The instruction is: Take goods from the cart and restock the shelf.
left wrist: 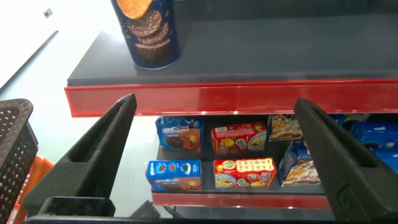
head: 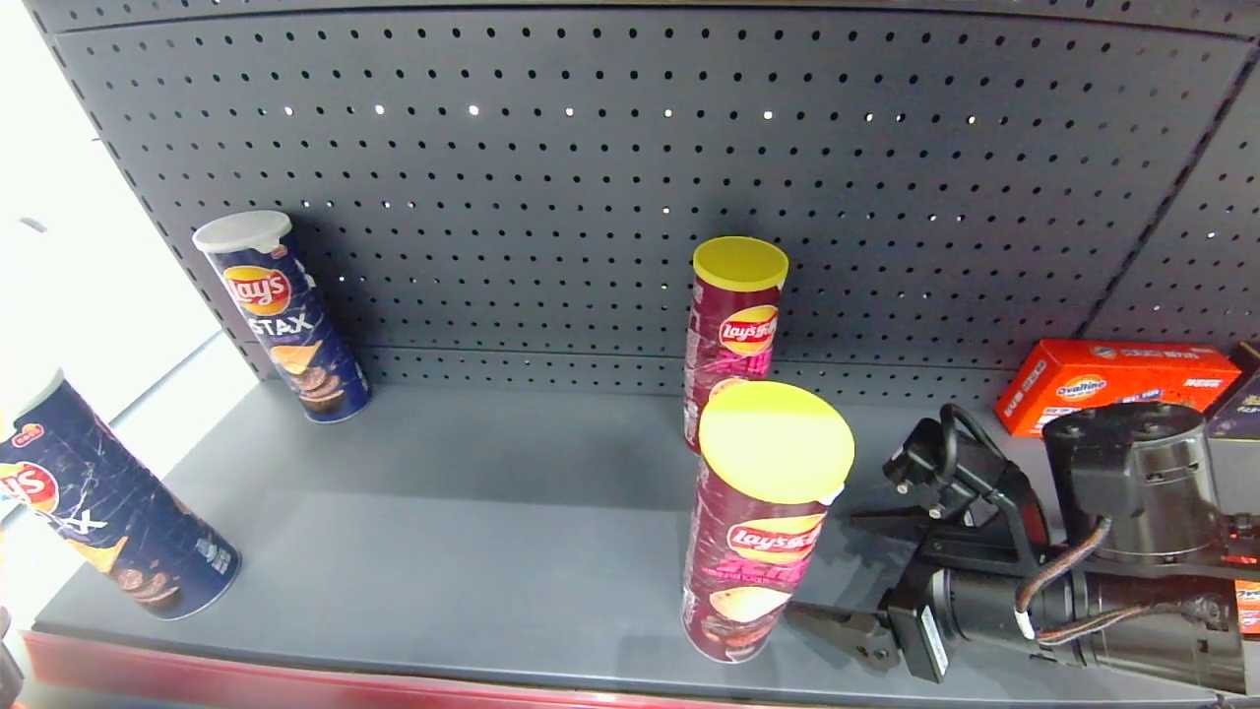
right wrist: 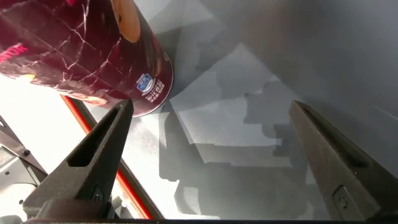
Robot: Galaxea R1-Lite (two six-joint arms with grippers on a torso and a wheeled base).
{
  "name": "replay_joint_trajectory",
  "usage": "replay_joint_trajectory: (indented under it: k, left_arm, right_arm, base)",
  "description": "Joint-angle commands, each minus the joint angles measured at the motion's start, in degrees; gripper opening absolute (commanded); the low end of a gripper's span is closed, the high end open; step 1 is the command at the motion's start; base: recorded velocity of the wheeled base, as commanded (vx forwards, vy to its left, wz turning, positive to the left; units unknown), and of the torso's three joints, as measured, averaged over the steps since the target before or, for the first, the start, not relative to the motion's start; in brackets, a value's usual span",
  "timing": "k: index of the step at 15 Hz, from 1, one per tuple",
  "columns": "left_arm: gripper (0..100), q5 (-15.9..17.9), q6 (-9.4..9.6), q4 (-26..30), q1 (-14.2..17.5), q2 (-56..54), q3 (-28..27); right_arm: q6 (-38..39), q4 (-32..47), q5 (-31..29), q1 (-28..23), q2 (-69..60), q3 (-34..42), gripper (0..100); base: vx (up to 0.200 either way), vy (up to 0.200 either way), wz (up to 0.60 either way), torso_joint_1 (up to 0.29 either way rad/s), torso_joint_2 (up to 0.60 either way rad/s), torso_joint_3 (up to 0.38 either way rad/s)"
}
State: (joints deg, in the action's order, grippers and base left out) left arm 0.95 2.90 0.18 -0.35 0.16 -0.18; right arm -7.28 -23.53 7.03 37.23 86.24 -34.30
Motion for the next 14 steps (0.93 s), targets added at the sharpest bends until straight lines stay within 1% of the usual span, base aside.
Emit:
replay_joint_trajectory:
  k: [1, 2, 5, 7, 8, 9, 10, 14]
  left_arm:
    - [100, -0.07, 0.0, -0.01, 0.0, 0.19, 0.01]
    - [100, 0.02, 0.0, -0.01, 0.09, 0.19, 0.01]
    - [100, -0.07, -0.09, -0.01, 0.0, 0.19, 0.01]
    - [100, -0.07, 0.0, -0.01, 0.0, 0.37, 0.01]
    - [100, -0.07, 0.0, -0.01, 0.0, 0.54, 0.01]
    - [100, -0.07, 0.0, -0.01, -0.17, 1.07, 0.01]
    - [100, -0.07, -0.09, -0.01, -0.26, 1.16, 0.01]
    - [100, -0.07, -0.09, -0.01, -0.26, 1.69, 0.01]
  right_arm:
    - [0.25, -0.11, 0.0, -0.49, -0.63, 0.11, 100]
    - [0.51, -0.29, 0.0, -1.63, -1.77, 0.11, 100]
    - [1.74, -2.75, 0.0, -9.02, -7.31, 0.99, 100]
    - [1.83, -2.75, 0.17, -13.76, -12.85, 3.81, 100]
    - [1.83, -2.58, 0.17, -14.99, -14.52, 4.69, 100]
    - [1.83, -2.49, 0.17, -18.16, -17.95, 6.88, 100]
    - [1.83, -2.49, 0.26, -19.56, -19.35, 7.5, 100]
    - [1.83, -2.22, 0.26, -29.14, -28.76, 10.22, 100]
  base:
    - [0.0, 0.0, 0.0, 0.0, 0.0, 0.0]
    - [0.0, 0.0, 0.0, 0.0, 0.0, 0.0]
    - [0.0, 0.0, 0.0, 0.0, 0.0, 0.0]
    - [0.0, 0.0, 0.0, 0.0, 0.0, 0.0]
    - [0.0, 0.0, 0.0, 0.0, 0.0, 0.0]
    - [0.0, 0.0, 0.0, 0.0, 0.0, 0.0]
    - [0.0, 0.0, 0.0, 0.0, 0.0, 0.0]
    - [0.0, 0.0, 0.0, 0.0, 0.0, 0.0]
